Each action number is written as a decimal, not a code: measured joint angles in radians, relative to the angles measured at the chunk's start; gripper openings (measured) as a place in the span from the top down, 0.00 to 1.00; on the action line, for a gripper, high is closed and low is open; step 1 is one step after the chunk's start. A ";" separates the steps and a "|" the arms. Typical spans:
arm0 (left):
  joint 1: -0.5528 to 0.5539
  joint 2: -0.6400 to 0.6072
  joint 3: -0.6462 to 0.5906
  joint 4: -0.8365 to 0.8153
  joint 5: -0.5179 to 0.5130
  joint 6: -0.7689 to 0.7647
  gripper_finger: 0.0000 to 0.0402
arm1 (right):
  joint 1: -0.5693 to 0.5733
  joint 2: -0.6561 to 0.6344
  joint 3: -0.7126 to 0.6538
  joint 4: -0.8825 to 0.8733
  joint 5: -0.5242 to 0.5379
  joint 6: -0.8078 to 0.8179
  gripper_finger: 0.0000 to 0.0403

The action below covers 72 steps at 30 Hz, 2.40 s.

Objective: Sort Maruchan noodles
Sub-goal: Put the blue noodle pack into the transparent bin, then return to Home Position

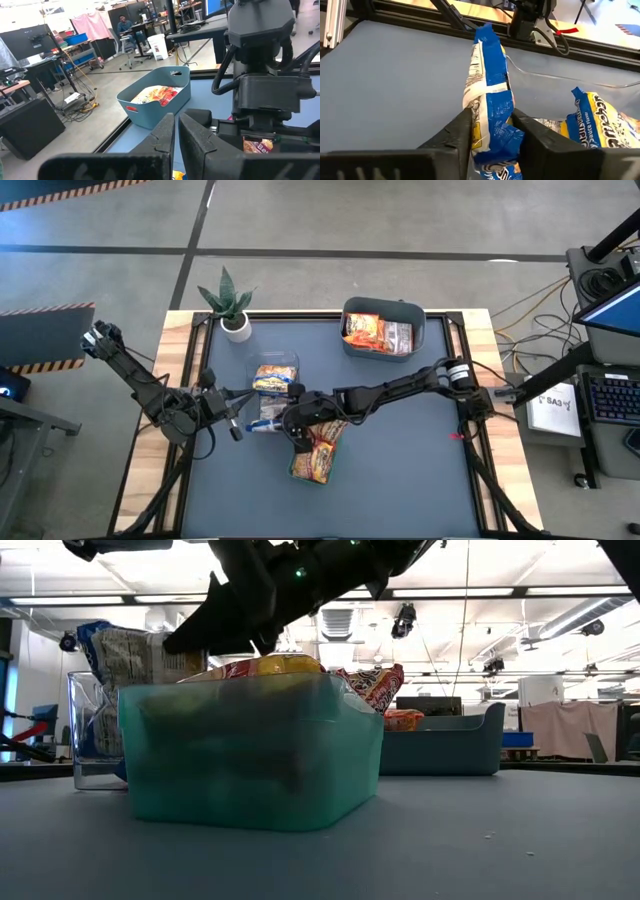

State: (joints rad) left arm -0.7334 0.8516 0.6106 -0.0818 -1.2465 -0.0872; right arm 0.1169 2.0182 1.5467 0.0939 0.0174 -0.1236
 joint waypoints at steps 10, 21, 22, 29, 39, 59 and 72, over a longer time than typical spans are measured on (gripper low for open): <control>0.000 0.000 0.000 0.000 0.000 0.000 0.98 | -0.028 -0.031 0.000 -0.011 0.000 0.227 0.77; 0.000 0.000 0.000 0.000 0.000 0.000 0.98 | -0.079 -0.047 0.001 -0.120 0.001 0.447 0.77; 0.000 0.000 0.000 0.000 0.000 0.000 0.98 | -0.079 -0.046 0.001 -0.118 0.001 0.447 0.76; 0.000 0.000 0.000 0.000 -0.001 0.000 0.98 | -0.089 -0.047 0.001 -0.125 0.011 0.444 0.58; -0.001 0.000 -0.002 0.001 0.000 -0.004 0.98 | -0.109 -0.182 -0.029 -0.258 0.078 0.318 0.37; 0.002 0.029 -0.070 0.001 -0.001 -0.160 0.99 | -0.056 -0.689 -0.808 0.349 0.080 0.083 0.39; 0.039 0.203 -0.083 0.106 0.096 -0.327 1.00 | -0.065 -0.943 -1.054 0.415 0.088 0.067 0.42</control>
State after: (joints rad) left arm -0.6948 1.0547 0.5278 0.0239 -1.1506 -0.4146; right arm 0.0517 1.0752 0.4924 0.5091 0.1051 -0.0568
